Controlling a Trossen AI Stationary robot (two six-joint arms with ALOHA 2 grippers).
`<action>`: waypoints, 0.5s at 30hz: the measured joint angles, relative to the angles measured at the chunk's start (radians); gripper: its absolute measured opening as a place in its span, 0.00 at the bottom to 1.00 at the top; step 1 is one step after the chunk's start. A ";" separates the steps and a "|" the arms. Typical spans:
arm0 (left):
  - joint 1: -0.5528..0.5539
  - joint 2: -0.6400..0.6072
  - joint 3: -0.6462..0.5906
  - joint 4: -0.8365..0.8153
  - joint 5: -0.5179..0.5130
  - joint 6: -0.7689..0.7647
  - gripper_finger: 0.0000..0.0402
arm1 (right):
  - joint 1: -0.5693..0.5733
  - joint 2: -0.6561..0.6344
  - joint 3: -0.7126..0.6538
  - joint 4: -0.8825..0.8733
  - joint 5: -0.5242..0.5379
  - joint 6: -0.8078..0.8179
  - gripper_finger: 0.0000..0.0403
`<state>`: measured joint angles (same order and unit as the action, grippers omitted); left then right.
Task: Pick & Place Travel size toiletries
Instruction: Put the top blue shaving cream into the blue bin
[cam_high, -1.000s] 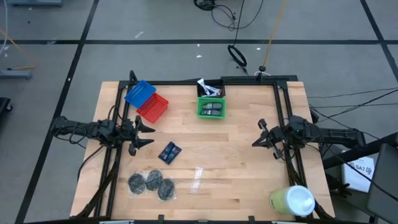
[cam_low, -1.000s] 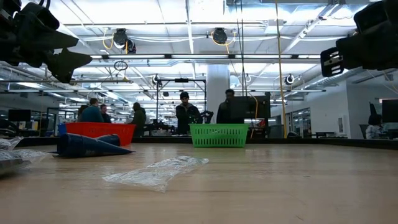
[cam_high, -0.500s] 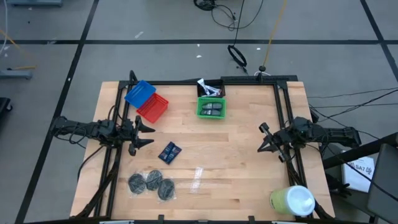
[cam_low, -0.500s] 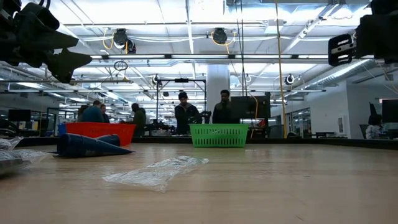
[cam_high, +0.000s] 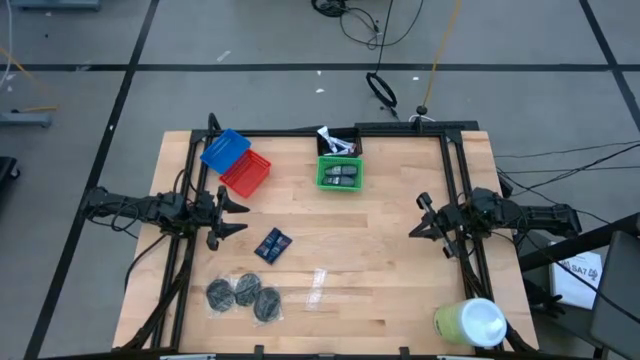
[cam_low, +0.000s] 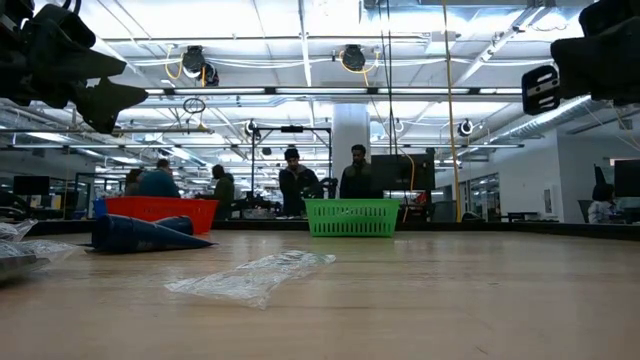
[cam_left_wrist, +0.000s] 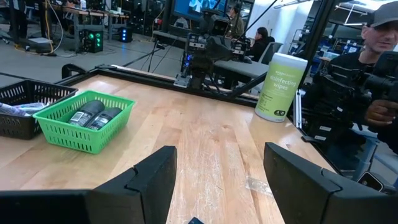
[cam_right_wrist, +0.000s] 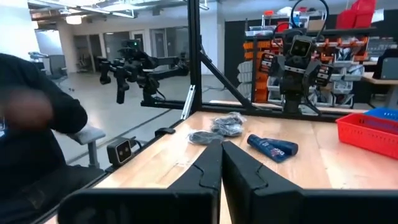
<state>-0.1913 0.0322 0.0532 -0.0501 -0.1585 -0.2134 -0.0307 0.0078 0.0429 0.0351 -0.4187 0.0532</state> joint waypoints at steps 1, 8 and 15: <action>0.000 0.000 0.000 0.000 0.000 0.000 0.59 | 0.000 0.000 0.000 0.000 0.000 0.005 0.00; 0.000 0.000 0.000 0.000 0.000 0.000 0.59 | 0.000 0.000 0.000 -0.002 0.084 0.007 0.00; 0.000 0.000 0.000 0.000 0.000 0.000 0.59 | 0.000 0.002 0.000 -0.004 0.225 -0.011 0.00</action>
<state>-0.1913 0.0322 0.0532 -0.0502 -0.1585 -0.2134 -0.0311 0.0093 0.0429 0.0309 -0.1937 0.0424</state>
